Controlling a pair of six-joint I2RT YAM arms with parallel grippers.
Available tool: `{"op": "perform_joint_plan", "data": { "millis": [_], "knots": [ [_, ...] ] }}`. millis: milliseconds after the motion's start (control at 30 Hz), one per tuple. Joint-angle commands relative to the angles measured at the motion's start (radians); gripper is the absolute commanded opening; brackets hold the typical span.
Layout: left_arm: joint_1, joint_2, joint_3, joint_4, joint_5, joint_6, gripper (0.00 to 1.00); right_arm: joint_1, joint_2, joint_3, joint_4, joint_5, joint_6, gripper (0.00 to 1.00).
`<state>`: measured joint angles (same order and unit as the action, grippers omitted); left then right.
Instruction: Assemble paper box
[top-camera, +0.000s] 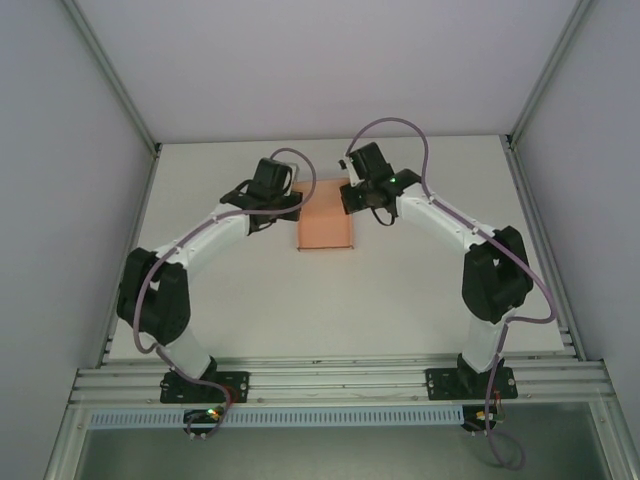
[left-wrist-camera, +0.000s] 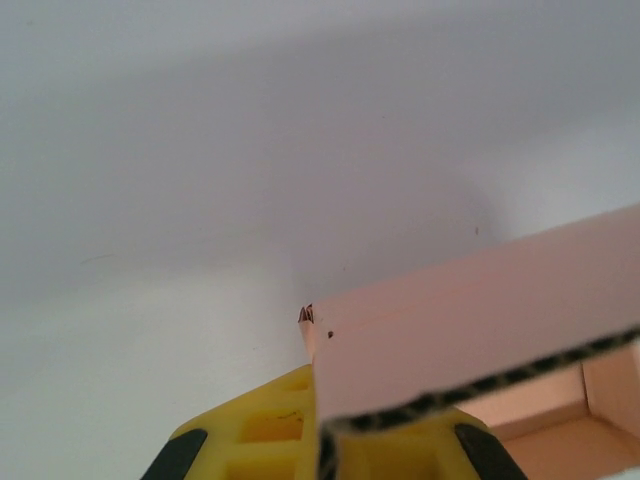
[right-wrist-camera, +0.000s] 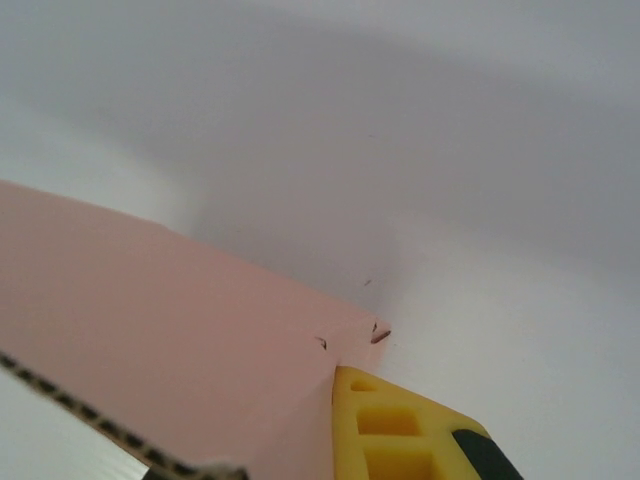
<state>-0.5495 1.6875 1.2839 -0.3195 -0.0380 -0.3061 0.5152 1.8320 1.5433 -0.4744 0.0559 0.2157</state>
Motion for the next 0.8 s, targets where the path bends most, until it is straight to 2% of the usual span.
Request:
{"op": "perform_joint_plan", "data": {
  "millis": [0, 100, 167, 400, 567, 767],
  "knots": [
    [-0.016, 0.036, 0.029, 0.078, -0.017, -0.165, 0.00, 0.063, 0.008, 0.001, 0.171, 0.068, 0.239, 0.00],
    [-0.037, 0.049, 0.025, 0.093, -0.031, -0.179, 0.00, 0.083, 0.016, -0.029, 0.215, 0.140, 0.315, 0.00],
    [-0.051, 0.052, 0.006, 0.113, -0.069, -0.188, 0.00, 0.109, 0.012, -0.060, 0.243, 0.195, 0.317, 0.00],
    [-0.074, 0.064, -0.041, 0.190, -0.072, -0.227, 0.00, 0.126, 0.028, -0.103, 0.272, 0.340, 0.348, 0.00],
    [-0.111, 0.048, -0.095, 0.224, -0.105, -0.200, 0.00, 0.133, 0.030, -0.180, 0.347, 0.304, 0.341, 0.00],
    [-0.119, 0.038, -0.177, 0.283, -0.084, -0.185, 0.01, 0.147, -0.006, -0.321, 0.453, 0.272, 0.201, 0.00]
  ]
}}
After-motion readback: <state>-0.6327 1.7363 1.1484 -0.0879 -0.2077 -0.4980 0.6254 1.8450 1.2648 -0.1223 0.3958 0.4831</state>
